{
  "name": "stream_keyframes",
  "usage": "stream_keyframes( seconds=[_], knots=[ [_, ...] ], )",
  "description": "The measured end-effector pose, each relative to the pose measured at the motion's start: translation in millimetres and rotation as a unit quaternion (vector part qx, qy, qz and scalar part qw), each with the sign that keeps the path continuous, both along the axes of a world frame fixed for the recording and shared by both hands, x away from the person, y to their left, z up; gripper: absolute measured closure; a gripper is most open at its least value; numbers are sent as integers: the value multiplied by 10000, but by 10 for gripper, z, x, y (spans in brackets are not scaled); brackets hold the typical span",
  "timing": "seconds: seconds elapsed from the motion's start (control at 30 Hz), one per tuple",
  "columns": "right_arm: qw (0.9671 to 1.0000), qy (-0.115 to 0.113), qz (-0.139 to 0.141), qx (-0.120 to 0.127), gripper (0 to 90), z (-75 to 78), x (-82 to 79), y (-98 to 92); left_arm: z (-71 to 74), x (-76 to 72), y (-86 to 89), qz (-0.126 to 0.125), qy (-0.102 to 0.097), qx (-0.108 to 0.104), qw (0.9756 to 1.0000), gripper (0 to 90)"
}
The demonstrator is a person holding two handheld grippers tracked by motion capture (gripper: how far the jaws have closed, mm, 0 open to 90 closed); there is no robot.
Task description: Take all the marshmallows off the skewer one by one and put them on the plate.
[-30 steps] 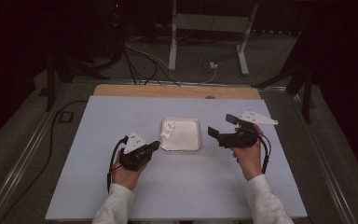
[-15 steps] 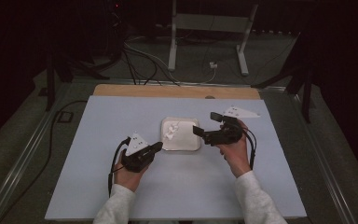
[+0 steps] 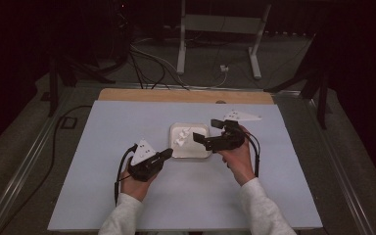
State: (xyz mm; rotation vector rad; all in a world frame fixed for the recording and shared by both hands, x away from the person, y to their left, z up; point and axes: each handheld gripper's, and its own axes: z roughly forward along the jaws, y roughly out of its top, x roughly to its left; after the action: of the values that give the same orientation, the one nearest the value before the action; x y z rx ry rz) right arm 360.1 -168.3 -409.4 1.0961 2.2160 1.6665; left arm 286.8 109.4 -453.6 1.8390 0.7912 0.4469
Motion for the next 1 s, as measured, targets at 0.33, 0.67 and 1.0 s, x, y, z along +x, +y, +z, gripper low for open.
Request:
stream_keyframes(
  seconds=[0.33,0.67,1.0],
  knots=[
    [9990,392,189,100,112,-52,45,61,-3,-17,-33,-92,-52,15,9999,900],
    [9921,945,599,566,564,-73,72,128,-8,-37,-58,-189,-131,-2,9997,900],
    [9821,1535,664,867,749,-105,119,140,-36,-14,-40,-238,-115,-13,9996,900]
  ],
)
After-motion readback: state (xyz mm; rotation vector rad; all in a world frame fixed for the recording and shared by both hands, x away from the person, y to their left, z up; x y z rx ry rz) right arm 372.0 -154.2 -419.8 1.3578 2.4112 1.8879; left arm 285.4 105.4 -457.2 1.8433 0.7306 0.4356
